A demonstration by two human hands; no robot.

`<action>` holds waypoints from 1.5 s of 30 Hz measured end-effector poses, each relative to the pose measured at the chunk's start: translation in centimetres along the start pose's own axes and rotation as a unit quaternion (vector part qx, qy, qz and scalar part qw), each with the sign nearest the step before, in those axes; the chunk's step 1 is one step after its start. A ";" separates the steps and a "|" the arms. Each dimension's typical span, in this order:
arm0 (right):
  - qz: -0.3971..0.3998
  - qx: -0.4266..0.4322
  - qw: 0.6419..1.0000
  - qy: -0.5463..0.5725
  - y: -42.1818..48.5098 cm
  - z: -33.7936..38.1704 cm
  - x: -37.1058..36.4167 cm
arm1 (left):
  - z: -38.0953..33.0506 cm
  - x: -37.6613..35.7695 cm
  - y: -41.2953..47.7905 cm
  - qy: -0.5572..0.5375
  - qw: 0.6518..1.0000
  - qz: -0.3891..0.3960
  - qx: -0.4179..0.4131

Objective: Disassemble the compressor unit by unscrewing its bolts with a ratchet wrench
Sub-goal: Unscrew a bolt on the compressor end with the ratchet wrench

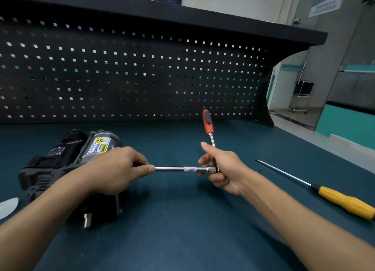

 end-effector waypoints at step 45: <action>-0.004 0.308 0.933 -0.184 0.4 -0.6 0.3 | 0.1 -0.1 -0.1 0.034 0.999 -0.008 -0.004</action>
Point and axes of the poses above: each hand's wrist, its own y-axis towards the middle knuckle, its own x-axis out of the back of the hand, z = x × y, the point moved 1 cm from there along y, towards the middle knuckle, and after that the axes turned 7 degrees about z, right-handed, at the moved point
